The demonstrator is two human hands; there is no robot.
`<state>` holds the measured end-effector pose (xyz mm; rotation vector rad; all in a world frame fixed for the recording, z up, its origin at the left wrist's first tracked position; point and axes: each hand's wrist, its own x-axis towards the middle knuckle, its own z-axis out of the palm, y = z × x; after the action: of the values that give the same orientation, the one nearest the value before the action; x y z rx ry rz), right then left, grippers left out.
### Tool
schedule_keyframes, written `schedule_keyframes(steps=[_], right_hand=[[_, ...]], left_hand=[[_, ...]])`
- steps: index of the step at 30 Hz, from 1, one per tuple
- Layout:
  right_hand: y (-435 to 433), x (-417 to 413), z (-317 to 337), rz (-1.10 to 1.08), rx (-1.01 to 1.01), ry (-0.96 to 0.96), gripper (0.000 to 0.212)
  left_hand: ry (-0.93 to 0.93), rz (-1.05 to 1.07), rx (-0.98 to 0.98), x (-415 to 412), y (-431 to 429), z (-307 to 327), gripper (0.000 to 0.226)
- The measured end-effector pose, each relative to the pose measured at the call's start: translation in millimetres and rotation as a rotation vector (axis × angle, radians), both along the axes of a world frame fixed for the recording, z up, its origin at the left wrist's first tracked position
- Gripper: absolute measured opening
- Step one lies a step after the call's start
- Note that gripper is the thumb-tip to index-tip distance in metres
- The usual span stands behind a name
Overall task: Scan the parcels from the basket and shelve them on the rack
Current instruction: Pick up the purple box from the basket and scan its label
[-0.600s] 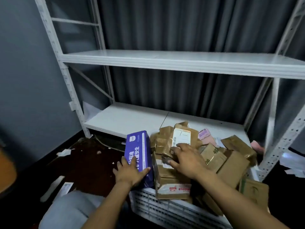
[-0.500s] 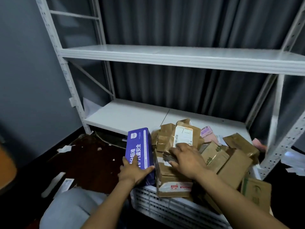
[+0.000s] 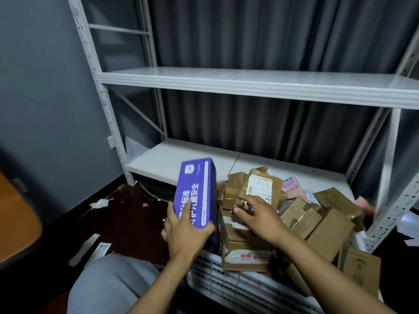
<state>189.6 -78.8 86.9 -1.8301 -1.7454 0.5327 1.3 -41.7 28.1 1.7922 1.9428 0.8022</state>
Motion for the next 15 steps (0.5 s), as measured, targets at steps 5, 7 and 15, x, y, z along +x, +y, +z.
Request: schedule_keyframes(steps=[5, 7, 15], right_hand=[[-14.0, -6.3, 15.2, -0.142, -0.014, 0.808, 0.023], [-24.5, -1.9, 18.2, -0.135, -0.034, 1.098, 0.027], [-84.0, 53.0, 31.7, -0.148, 0.132, 1.658, 0.058]], left_hand=[[-0.261, -0.114, 0.245, 10.9, -36.1, 44.4, 0.093], [-0.359, -0.21, 0.306, 22.6, -50.5, 60.0, 0.086], [-0.708, -0.642, 0.235, 75.6, -89.2, 90.8, 0.062]])
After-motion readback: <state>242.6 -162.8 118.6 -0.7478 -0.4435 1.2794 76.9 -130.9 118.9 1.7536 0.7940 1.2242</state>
